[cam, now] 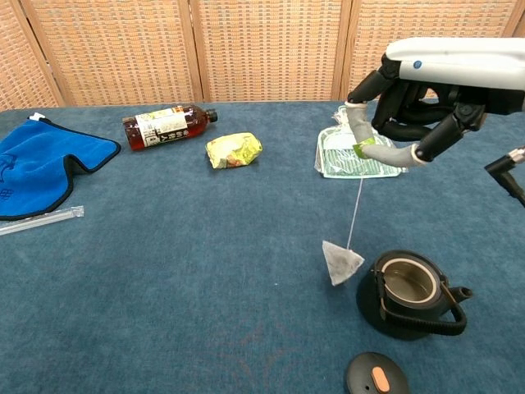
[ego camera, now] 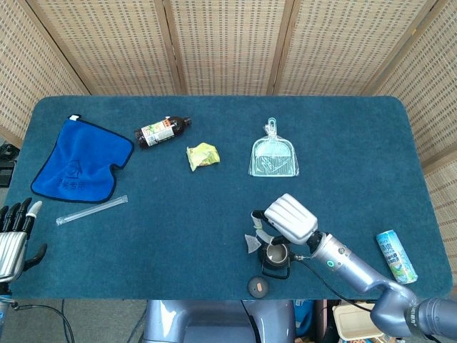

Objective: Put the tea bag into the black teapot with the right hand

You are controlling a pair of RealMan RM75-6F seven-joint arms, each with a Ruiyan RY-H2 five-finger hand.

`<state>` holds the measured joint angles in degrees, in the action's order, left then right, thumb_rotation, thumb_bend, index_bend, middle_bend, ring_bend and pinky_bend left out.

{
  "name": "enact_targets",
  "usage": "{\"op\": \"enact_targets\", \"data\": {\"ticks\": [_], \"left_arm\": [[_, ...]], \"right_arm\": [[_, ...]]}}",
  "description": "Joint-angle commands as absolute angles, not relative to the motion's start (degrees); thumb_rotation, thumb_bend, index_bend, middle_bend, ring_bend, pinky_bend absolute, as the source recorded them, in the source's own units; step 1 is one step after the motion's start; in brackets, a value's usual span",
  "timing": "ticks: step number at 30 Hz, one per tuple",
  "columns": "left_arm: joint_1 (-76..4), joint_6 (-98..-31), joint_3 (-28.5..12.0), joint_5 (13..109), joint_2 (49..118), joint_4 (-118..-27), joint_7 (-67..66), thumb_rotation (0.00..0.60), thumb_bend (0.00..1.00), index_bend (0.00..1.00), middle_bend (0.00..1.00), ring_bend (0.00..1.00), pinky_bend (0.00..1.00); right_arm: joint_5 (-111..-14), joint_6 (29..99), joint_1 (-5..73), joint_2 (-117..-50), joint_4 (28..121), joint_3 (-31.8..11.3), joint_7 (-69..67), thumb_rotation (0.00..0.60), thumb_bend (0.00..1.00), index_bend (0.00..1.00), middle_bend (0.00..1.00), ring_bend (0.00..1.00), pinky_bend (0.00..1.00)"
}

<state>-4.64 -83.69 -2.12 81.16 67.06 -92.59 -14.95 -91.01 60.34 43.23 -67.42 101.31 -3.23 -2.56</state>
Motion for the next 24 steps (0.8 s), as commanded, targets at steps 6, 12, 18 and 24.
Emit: {"op": "enact_targets", "data": {"ticks": [6,12,18,24], "left_arm": [[-4.6,-83.5,-2.1,81.1,67.1,-92.5,-14.9,0.600,0.35,0.00,0.00,0.00,0.00],[-4.5,-83.7,-2.0,81.1,67.0,-92.5,-14.8,0.600,0.35,0.00,0.00,0.00,0.00],[-4.6,-83.7,-2.0,81.3,67.1,-92.6,-14.9,0.600,0.35,0.00,0.00,0.00,0.00],[-4.5,-83.7,-1.9,81.3,67.1,-92.7,-15.0,0.600,0.35,0.00,0.00,0.00,0.00]], "right_arm": [[-96.3,61.8,42.9,-65.1,100.9,-1.8,-9.1,0.512,0.62,0.67,0.96,0.96,0.97],[-98.4,65.4,41.3,-63.1,101.2,-1.7,-11.3,0.512,0.62,0.67,0.96,0.96,0.97],[-99.4,67.2,40.1,-61.4,101.8,-1.4,-12.4,0.513,0.62,0.67,0.96,0.96,0.97],[-100.2,68.5,38.6,-59.6,102.1,-0.8,-13.2,0.512,0.62,0.67,0.96,0.96,0.97]]}}
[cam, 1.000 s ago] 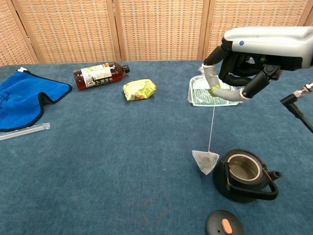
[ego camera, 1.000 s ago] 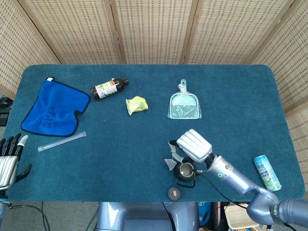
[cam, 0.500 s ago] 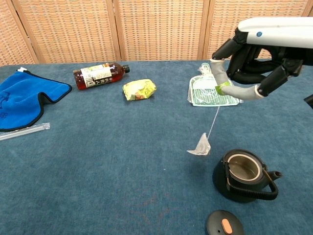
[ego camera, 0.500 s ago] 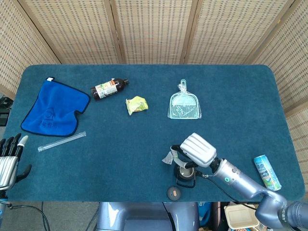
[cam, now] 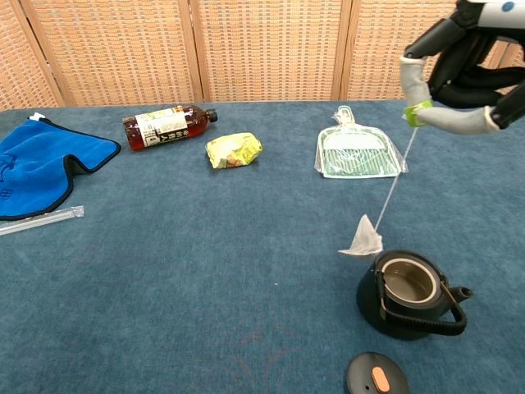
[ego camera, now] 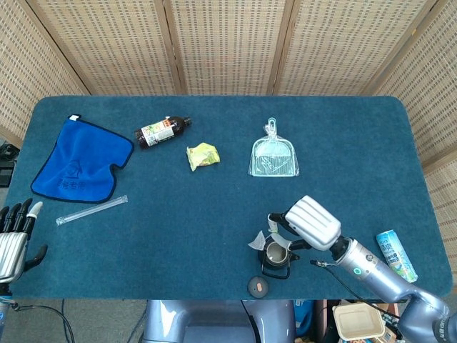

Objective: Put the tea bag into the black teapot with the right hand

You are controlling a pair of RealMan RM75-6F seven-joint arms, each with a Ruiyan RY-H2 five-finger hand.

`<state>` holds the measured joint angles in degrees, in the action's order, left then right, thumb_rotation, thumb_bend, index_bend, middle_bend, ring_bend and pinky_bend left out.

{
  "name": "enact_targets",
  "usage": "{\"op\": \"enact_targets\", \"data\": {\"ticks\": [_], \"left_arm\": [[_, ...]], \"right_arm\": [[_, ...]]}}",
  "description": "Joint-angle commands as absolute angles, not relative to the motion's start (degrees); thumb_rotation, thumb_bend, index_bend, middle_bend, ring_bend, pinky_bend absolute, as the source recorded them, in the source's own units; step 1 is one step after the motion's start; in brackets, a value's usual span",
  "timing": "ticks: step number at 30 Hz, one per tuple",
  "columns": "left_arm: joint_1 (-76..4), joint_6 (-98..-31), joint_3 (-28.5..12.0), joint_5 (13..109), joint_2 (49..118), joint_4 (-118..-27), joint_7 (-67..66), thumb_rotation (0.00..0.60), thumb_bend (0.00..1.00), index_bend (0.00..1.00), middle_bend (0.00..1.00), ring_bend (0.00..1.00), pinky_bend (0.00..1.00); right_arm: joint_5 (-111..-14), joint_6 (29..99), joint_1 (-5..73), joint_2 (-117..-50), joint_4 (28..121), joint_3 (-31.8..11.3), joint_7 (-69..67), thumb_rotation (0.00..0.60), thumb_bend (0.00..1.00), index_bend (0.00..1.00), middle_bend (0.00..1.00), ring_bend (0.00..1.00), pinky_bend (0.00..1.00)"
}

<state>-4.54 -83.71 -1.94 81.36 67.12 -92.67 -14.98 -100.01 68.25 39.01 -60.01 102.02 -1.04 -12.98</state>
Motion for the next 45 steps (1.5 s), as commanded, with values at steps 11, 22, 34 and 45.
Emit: {"op": "enact_targets", "data": {"ticks": [11,22,34,45], "left_arm": [[-4.5,-83.8,-1.9,81.4,67.1,-93.0,-15.4,0.600,0.35,0.00,0.00,0.00,0.00],[-4.6,-83.7,-1.9,81.5,67.1,-93.0,-15.5,0.600,0.35,0.00,0.00,0.00,0.00],[-4.4,-84.0,-1.9,81.5,67.0,-93.2,-15.4,0.600,0.35,0.00,0.00,0.00,0.00],[-4.4,-84.1,-1.8,81.8,67.1,-93.4,-15.6,0.600,0.35,0.00,0.00,0.00,0.00]], "right_arm": [[-101.2,69.0,37.5,-58.7,101.9,-0.4,-14.1,0.513,0.62,0.68,0.96,0.96,0.97],[-102.3,70.2,36.0,-58.2,101.3,0.5,-15.2,0.512,0.62,0.68,0.96,0.96,0.97],[-103.4,70.1,35.0,-58.4,100.2,1.5,-16.4,0.513,0.63,0.68,0.96,0.96,0.97],[-103.8,69.5,34.4,-59.3,99.2,2.2,-16.6,0.512,0.63,0.68,0.96,0.96,0.97]]}}
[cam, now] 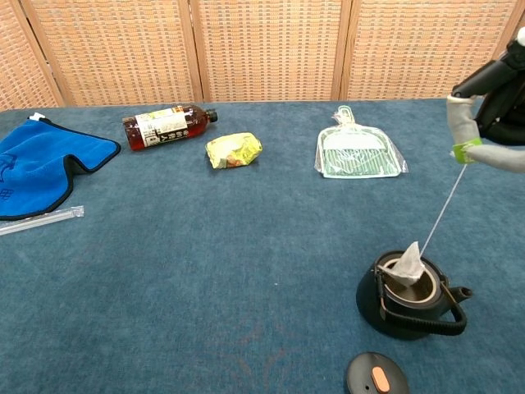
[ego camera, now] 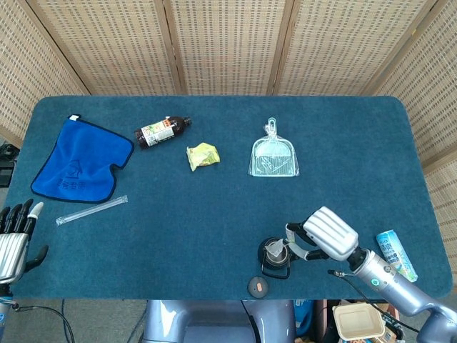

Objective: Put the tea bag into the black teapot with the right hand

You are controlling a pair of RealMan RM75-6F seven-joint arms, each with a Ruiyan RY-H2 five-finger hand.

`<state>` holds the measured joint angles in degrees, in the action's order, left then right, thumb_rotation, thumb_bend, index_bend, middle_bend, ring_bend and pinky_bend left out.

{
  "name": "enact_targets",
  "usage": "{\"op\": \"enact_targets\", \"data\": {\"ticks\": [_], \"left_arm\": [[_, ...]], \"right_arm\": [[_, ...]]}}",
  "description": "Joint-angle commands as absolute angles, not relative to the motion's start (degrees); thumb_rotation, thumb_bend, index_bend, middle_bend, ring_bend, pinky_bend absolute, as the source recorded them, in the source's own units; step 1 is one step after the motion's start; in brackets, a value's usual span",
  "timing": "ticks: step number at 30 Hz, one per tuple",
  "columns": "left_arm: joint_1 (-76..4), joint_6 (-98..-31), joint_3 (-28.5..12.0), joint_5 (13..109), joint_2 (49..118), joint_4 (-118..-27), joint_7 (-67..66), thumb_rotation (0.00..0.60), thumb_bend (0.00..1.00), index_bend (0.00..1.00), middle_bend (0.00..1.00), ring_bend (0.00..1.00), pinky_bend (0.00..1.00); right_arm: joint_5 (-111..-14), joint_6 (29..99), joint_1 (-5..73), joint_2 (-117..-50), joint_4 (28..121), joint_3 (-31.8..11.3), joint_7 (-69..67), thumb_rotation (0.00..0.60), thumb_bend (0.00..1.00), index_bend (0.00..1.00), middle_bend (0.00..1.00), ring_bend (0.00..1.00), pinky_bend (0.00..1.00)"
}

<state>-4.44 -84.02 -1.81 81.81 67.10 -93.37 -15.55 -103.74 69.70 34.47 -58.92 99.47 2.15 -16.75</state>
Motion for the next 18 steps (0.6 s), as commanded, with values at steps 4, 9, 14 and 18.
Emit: {"op": "enact_targets", "data": {"ticks": [4,9,14,18], "left_arm": [[-4.4,-84.0,-1.8,81.8,67.1,-93.4,-15.5,0.600,0.35,0.00,0.00,0.00,0.00],[-4.3,-83.9,-1.7,81.7,67.1,-93.3,-15.5,0.600,0.35,0.00,0.00,0.00,0.00],[-4.3,-83.9,-1.7,81.7,67.1,-93.1,-15.2,0.600,0.35,0.00,0.00,0.00,0.00],[-4.2,-84.0,-1.6,81.6,67.2,-92.9,-15.0,0.600,0.35,0.00,0.00,0.00,0.00]], "right_arm": [[-103.8,68.9,34.4,-60.0,98.6,2.4,-15.9,0.515,0.63,0.68,0.96,0.96,0.97],[-104.0,68.0,34.5,-61.0,98.0,2.6,-14.6,0.512,0.63,0.68,0.96,0.96,0.97],[-104.3,66.7,34.8,-62.4,97.1,2.6,-11.6,0.515,0.63,0.68,0.96,0.96,0.97],[-104.5,65.9,35.0,-63.3,97.0,2.7,-9.3,0.514,0.63,0.68,0.96,0.96,0.97]]}}
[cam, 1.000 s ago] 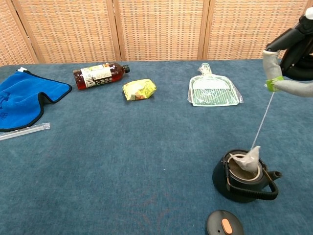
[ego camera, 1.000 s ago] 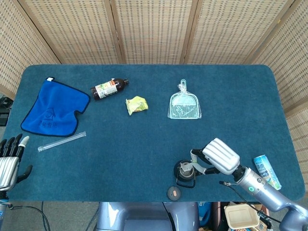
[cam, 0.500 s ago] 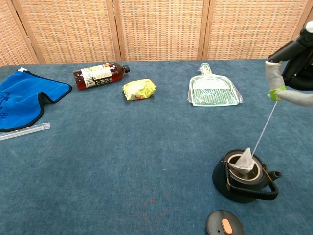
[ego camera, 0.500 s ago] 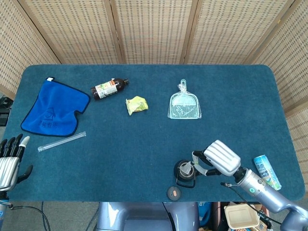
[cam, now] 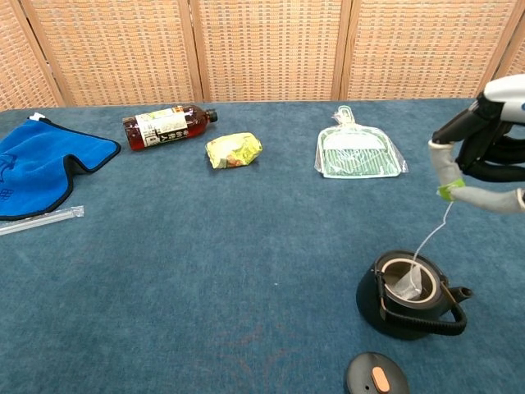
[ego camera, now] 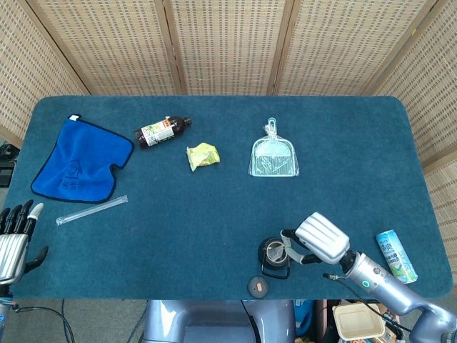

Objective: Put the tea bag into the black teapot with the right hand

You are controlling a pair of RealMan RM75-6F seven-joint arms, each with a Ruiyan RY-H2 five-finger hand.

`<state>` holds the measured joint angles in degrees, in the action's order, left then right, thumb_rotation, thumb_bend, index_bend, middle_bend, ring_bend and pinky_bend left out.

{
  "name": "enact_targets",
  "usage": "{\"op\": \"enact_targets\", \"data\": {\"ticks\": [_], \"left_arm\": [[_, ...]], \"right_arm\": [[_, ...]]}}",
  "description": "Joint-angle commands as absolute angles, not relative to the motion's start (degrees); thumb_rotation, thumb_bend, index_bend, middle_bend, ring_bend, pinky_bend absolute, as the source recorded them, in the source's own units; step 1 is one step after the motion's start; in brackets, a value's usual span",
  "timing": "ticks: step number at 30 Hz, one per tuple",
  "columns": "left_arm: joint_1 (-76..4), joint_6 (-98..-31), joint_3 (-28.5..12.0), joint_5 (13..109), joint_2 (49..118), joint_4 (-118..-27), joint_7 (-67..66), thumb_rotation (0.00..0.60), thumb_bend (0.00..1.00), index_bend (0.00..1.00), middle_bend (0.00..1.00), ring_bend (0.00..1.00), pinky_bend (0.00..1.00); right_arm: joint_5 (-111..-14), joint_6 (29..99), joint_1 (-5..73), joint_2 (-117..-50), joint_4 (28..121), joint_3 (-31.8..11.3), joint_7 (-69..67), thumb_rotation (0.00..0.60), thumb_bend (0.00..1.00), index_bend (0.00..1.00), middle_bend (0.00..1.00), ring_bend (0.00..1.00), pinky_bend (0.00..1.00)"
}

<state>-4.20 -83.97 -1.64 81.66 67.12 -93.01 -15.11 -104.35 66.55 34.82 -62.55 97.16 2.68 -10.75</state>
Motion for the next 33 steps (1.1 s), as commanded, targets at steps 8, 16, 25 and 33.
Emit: {"op": "enact_targets", "data": {"ticks": [8,16,25,33], "left_arm": [[-4.1,-83.8,-1.6,81.5,67.4,-92.4,-14.7,0.600,0.35,0.00,0.00,0.00,0.00],[-4.0,-83.6,-1.4,81.5,67.7,-91.7,-14.0,0.600,0.35,0.00,0.00,0.00,0.00],[-3.9,-83.7,-1.4,81.7,67.8,-91.1,-13.2,0.600,0.35,0.00,0.00,0.00,0.00],[-3.7,-83.7,-1.4,81.5,67.9,-90.6,-12.7,0.600,0.35,0.00,0.00,0.00,0.00]], "right_arm": [[-104.6,63.6,35.8,-64.8,97.2,3.0,-6.4,0.509,0.63,0.68,0.96,0.96,0.97],[-105.4,60.0,37.6,-66.5,97.7,3.6,-3.6,0.510,0.63,0.63,0.95,0.96,0.97],[-103.4,56.3,39.5,-66.9,99.9,2.3,1.1,0.511,0.63,0.48,0.95,0.96,0.97],[-99.2,53.5,40.5,-66.6,101.5,0.3,4.9,0.459,0.63,0.33,0.94,0.96,0.97]]}}
